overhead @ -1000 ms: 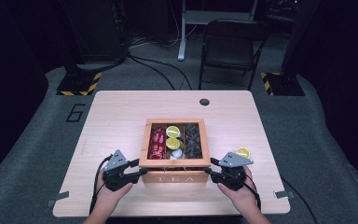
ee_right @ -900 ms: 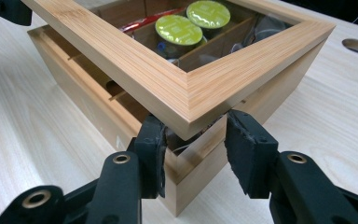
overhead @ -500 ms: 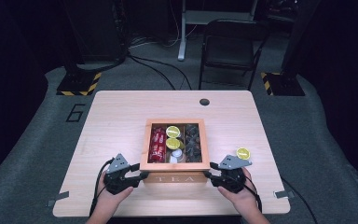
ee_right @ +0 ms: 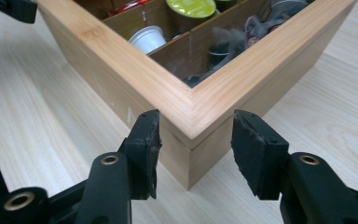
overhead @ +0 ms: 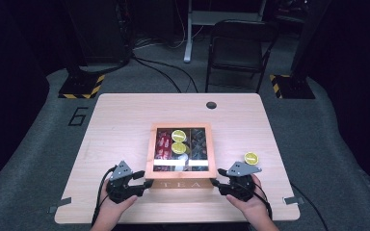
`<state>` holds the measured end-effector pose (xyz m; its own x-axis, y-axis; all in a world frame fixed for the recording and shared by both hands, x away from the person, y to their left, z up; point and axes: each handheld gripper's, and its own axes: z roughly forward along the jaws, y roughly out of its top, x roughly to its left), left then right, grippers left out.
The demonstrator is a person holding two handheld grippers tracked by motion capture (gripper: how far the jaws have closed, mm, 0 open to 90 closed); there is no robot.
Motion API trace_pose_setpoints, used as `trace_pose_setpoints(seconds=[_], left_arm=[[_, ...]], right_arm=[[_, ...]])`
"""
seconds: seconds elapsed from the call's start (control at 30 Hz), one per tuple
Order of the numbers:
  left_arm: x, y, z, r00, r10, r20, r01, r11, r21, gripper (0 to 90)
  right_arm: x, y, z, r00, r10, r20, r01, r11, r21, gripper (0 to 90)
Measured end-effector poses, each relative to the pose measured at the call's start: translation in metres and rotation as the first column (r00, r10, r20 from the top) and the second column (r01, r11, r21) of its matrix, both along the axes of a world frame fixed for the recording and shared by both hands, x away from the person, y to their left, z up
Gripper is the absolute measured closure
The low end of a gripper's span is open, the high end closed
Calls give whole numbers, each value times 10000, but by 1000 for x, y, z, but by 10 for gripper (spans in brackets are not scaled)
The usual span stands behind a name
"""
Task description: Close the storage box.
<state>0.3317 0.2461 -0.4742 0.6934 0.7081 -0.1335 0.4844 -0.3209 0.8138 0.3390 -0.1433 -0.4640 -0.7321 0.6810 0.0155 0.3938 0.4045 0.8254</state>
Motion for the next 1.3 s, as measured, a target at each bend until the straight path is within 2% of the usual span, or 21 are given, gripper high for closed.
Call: trace_pose_setpoints(seconds=[0.17,0.2,0.23,0.37,0.47,0.57,0.73,0.93,0.97,1.1,1.3], left_arm=[[-1,-1,1,9998,59,199,-55,9998,-166,464],[-1,0,3,9999,11,107,-8,9998,-215,463],[-1,0,3,9997,110,220,-104,9995,-287,459],[0,6,7,9995,167,251,-157,9991,-396,453],[1,10,9,9985,433,324,-417,9979,-489,451],[2,15,11,9980,594,209,-580,9963,-627,451],[4,22,13,9953,916,304,-885,9921,-889,449],[9,32,13,9917,1224,399,-1187,9893,-848,447],[10,33,12,9919,1231,314,-1200,9891,-858,447],[13,38,11,9887,1458,352,-1418,9852,-959,447],[16,46,4,9860,1662,163,-1643,9827,-853,446]], right_arm=[[0,-2,1,9998,-145,-113,147,9996,235,507],[-1,-2,1,9998,-191,-86,193,9994,273,502],[-1,-2,2,9998,-168,-48,170,9994,296,499],[-1,-5,7,9996,-269,109,265,9988,413,479],[-1,-7,12,9989,-439,139,430,9970,644,464],[-1,-11,17,9982,-547,247,530,9964,668,464],[-1,-25,22,9947,-955,390,920,9924,821,460],[0,-42,19,9876,-1535,316,1491,9825,1112,455],[0,-44,18,9867,-1587,358,1541,9822,1075,454],[-1,-48,15,9833,-1788,339,1740,9782,1130,453],[0,-48,8,9801,-1935,446,1882,9767,1027,453]])
